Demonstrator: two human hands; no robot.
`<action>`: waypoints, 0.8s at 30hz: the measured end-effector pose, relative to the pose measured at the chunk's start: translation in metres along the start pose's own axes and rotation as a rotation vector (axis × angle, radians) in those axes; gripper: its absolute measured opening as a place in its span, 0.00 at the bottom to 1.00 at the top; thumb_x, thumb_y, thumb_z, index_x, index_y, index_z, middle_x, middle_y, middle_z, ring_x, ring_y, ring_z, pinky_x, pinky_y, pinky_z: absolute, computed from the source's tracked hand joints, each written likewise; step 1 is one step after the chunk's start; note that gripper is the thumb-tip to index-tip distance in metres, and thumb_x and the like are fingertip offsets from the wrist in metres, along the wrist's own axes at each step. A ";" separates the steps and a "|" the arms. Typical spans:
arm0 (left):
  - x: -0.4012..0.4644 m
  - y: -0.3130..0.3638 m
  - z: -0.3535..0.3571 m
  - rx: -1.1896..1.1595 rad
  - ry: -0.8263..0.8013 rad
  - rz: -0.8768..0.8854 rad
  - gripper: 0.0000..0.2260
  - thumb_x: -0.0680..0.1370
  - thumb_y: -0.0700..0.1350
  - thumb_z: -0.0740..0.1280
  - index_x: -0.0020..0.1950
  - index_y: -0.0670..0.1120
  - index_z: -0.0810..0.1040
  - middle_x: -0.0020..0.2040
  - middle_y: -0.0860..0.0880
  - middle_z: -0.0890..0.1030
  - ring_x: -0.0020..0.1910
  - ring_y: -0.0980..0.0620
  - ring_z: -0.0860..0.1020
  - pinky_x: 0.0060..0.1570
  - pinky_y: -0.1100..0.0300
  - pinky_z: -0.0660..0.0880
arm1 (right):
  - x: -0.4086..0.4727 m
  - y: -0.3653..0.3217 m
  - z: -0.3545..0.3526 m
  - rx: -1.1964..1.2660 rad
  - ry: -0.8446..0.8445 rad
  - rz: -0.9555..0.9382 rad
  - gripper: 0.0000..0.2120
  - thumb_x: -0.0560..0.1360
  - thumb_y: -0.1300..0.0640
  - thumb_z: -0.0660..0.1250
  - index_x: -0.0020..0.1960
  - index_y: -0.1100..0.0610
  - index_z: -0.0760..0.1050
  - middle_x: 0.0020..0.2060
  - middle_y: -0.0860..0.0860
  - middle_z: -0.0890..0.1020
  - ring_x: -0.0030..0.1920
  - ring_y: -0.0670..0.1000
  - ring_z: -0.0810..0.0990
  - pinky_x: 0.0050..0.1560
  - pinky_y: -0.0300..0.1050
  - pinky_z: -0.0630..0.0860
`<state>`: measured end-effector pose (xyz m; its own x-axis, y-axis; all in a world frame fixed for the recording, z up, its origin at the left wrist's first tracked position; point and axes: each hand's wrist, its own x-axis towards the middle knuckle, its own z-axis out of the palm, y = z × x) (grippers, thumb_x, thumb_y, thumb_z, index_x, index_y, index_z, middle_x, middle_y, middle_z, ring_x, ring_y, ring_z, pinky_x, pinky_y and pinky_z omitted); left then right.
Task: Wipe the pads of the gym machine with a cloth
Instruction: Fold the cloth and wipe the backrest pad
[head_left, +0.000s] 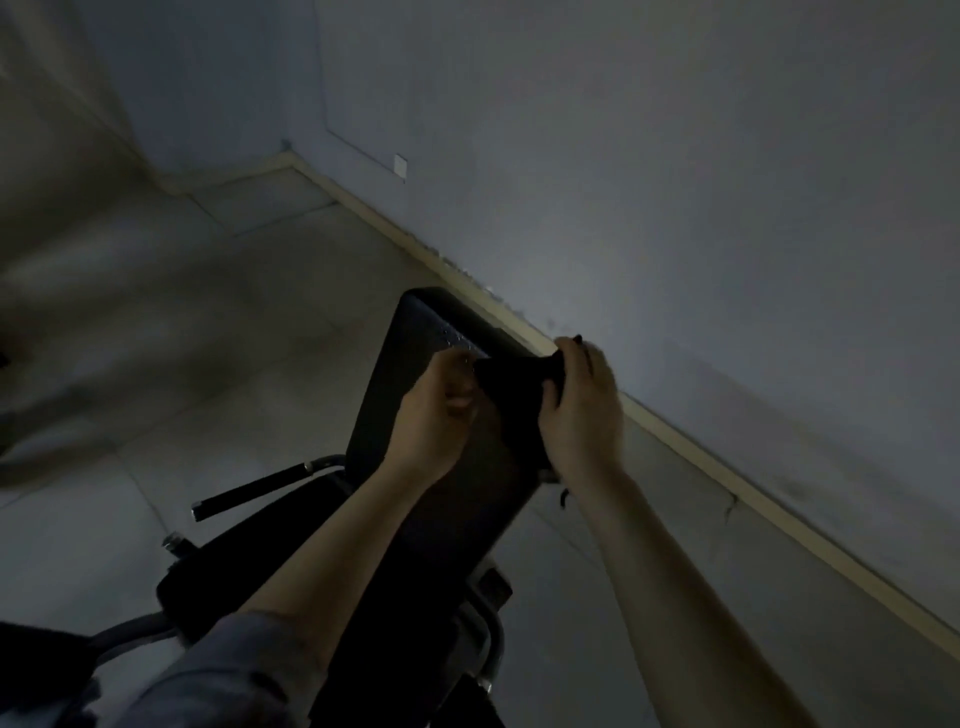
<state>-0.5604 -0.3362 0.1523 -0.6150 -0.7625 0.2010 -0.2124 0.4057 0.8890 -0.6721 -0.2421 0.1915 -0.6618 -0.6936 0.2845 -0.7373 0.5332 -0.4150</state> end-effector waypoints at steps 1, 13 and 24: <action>0.009 -0.012 0.005 0.053 0.026 -0.052 0.22 0.76 0.36 0.66 0.68 0.47 0.67 0.55 0.49 0.75 0.51 0.52 0.78 0.45 0.69 0.73 | 0.003 0.004 0.015 -0.078 -0.085 0.029 0.25 0.78 0.54 0.60 0.73 0.60 0.61 0.70 0.59 0.66 0.69 0.58 0.66 0.67 0.49 0.66; 0.101 -0.084 0.006 -0.288 0.248 -0.497 0.20 0.83 0.52 0.49 0.73 0.48 0.62 0.70 0.48 0.68 0.68 0.52 0.67 0.61 0.64 0.62 | 0.110 -0.012 0.081 -0.222 -0.443 -0.302 0.34 0.78 0.39 0.52 0.75 0.62 0.53 0.70 0.61 0.64 0.67 0.59 0.67 0.63 0.51 0.68; 0.108 -0.095 -0.002 -0.473 0.108 -0.577 0.39 0.68 0.76 0.50 0.70 0.53 0.68 0.67 0.53 0.73 0.69 0.52 0.69 0.72 0.50 0.62 | 0.170 -0.055 0.133 -0.097 -0.527 -0.443 0.29 0.77 0.42 0.58 0.72 0.57 0.61 0.72 0.56 0.64 0.70 0.57 0.63 0.67 0.52 0.65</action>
<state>-0.6047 -0.4585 0.0904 -0.4219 -0.8435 -0.3325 -0.1146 -0.3142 0.9424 -0.7256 -0.4537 0.1482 -0.1590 -0.9855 -0.0587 -0.9478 0.1690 -0.2706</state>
